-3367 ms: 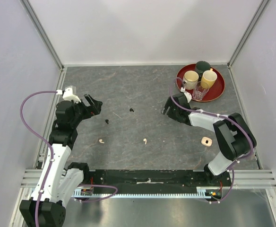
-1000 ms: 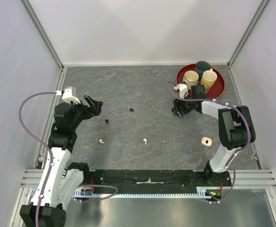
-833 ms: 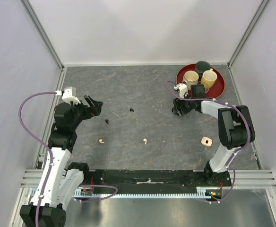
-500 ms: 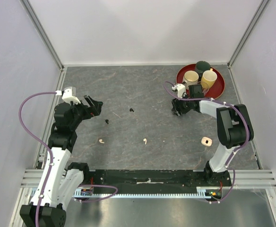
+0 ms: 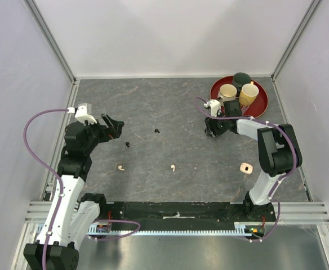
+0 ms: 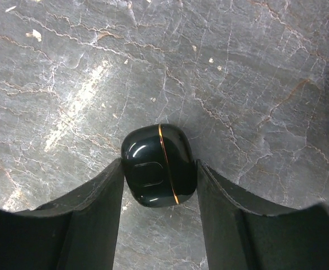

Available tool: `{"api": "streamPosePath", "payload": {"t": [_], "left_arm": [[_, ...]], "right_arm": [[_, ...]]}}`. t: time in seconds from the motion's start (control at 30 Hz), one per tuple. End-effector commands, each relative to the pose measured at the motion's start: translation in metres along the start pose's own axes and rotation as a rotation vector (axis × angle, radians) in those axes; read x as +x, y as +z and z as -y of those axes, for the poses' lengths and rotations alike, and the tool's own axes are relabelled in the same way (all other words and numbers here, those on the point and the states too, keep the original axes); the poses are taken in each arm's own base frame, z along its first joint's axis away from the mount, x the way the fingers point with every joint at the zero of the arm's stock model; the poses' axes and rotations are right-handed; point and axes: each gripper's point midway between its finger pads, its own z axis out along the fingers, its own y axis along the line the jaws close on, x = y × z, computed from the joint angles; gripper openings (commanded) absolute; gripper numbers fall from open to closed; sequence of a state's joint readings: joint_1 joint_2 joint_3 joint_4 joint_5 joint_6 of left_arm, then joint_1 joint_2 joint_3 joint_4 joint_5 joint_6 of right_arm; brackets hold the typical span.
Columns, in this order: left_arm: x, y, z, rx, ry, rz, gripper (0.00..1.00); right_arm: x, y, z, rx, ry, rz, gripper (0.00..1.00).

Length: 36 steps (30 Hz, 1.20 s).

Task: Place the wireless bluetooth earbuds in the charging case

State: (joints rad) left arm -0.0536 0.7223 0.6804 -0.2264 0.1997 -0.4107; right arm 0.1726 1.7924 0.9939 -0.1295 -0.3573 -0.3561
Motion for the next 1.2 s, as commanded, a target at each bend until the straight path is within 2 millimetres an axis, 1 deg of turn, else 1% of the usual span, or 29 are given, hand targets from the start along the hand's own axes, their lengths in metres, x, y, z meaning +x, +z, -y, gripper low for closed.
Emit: {"api": "streamPosePath", "payload": {"t": [0.0, 0.03, 0.07, 0.17, 0.27, 0.33, 0.37, 0.4, 0.43, 0.47, 0.5, 0.53, 0.57, 0.6, 0.63, 0.67, 0.7, 0.73, 0.77, 0.8, 0.83, 0.87, 0.9, 0.93, 0.97, 1.03, 1.07, 1.13, 1.17], "left_arm": [[-0.009, -0.001, 0.012, 0.062, 0.017, 0.013, 0.98], [-0.006, -0.001, 0.016, 0.081, 0.02, 0.0, 0.98], [-0.006, -0.001, 0.017, 0.09, 0.023, -0.004, 0.98], [-0.003, 0.001, 0.022, 0.122, 0.023, -0.03, 0.98], [0.002, 0.003, 0.03, 0.171, 0.027, -0.065, 0.98], [0.006, 0.004, 0.038, 0.226, 0.027, -0.09, 0.98], [0.008, 0.004, 0.041, 0.246, 0.028, -0.099, 0.98], [0.01, 0.005, 0.043, 0.26, 0.021, -0.112, 0.98], [0.013, 0.006, 0.046, 0.283, 0.016, -0.13, 0.98], [0.015, 0.007, 0.047, 0.293, 0.011, -0.142, 0.98], [0.017, 0.008, 0.049, 0.307, 0.004, -0.151, 0.98], [0.02, 0.007, 0.053, 0.334, -0.003, -0.167, 0.98], [0.023, 0.01, 0.053, 0.343, -0.011, -0.184, 0.98], [0.024, 0.011, 0.056, 0.356, -0.024, -0.193, 0.98], [0.027, 0.01, 0.061, 0.39, -0.035, -0.216, 0.98], [0.029, 0.013, 0.063, 0.407, -0.053, -0.231, 0.98], [0.031, 0.015, 0.065, 0.422, -0.062, -0.247, 0.98], [0.034, 0.014, 0.068, 0.443, -0.074, -0.266, 0.98], [0.036, 0.017, 0.069, 0.442, -0.1, -0.287, 0.98], [0.036, 0.017, 0.071, 0.452, -0.112, -0.294, 0.98], [0.037, 0.015, 0.079, 0.489, -0.119, -0.307, 0.98], [0.039, 0.014, 0.085, 0.51, -0.132, -0.314, 0.98], [0.038, 0.014, 0.091, 0.525, -0.122, -0.311, 0.98], [0.044, 0.013, 0.102, 0.542, -0.107, -0.323, 0.98], [0.043, 0.012, 0.108, 0.554, -0.095, -0.321, 0.98], [0.046, 0.011, 0.12, 0.572, -0.082, -0.315, 0.98], [0.051, 0.01, 0.123, 0.582, -0.085, -0.323, 0.98], [0.051, 0.006, 0.136, 0.64, -0.09, -0.321, 0.96], [0.054, 0.005, 0.139, 0.653, -0.092, -0.329, 0.96]], "right_arm": [[-0.008, -0.009, 0.008, 0.043, -0.027, 0.004, 0.51], [-0.009, -0.01, 0.006, 0.035, -0.025, 0.01, 0.48], [-0.01, -0.01, 0.006, 0.033, -0.023, 0.012, 0.42], [-0.017, -0.013, 0.002, 0.022, -0.018, 0.032, 0.32], [-0.035, -0.023, -0.009, 0.012, -0.04, 0.078, 0.28], [-0.054, -0.033, -0.021, 0.006, -0.074, 0.127, 0.27], [-0.065, -0.036, -0.035, -0.023, -0.101, 0.15, 0.25], [-0.077, -0.045, -0.045, -0.031, -0.123, 0.187, 0.24], [-0.084, -0.049, -0.055, -0.048, -0.141, 0.205, 0.22], [-0.088, -0.051, -0.076, -0.084, -0.179, 0.217, 0.19], [-0.098, -0.063, -0.086, -0.084, -0.206, 0.256, 0.18], [-0.104, -0.067, -0.095, -0.09, -0.223, 0.286, 0.18], [-0.103, -0.07, -0.105, -0.1, -0.229, 0.3, 0.19], [-0.113, -0.08, -0.123, -0.117, -0.26, 0.347, 0.19], [-0.12, -0.086, -0.133, -0.126, -0.267, 0.384, 0.19], [-0.122, -0.089, -0.153, -0.155, -0.294, 0.399, 0.19], [-0.129, -0.101, -0.162, -0.158, -0.311, 0.439, 0.19], [-0.136, -0.106, -0.168, -0.144, -0.325, 0.473, 0.19], [-0.13, -0.107, -0.188, -0.175, -0.358, 0.471, 0.18], [-0.138, -0.117, -0.198, -0.176, -0.395, 0.522, 0.19], [-0.14, -0.12, -0.203, -0.167, -0.43, 0.542, 0.19], [-0.135, -0.121, -0.217, -0.186, -0.454, 0.546, 0.19], [-0.137, -0.126, -0.221, -0.176, -0.458, 0.567, 0.19], [-0.14, -0.129, -0.225, -0.173, -0.463, 0.588, 0.19], [-0.138, -0.13, -0.231, -0.179, -0.466, 0.592, 0.19], [-0.142, -0.135, -0.238, -0.182, -0.466, 0.619, 0.19], [-0.141, -0.136, -0.244, -0.191, -0.47, 0.623, 0.18], [-0.143, -0.136, -0.249, -0.197, -0.468, 0.63, 0.18], [-0.144, -0.137, -0.251, -0.201, -0.466, 0.632, 0.18]]}}
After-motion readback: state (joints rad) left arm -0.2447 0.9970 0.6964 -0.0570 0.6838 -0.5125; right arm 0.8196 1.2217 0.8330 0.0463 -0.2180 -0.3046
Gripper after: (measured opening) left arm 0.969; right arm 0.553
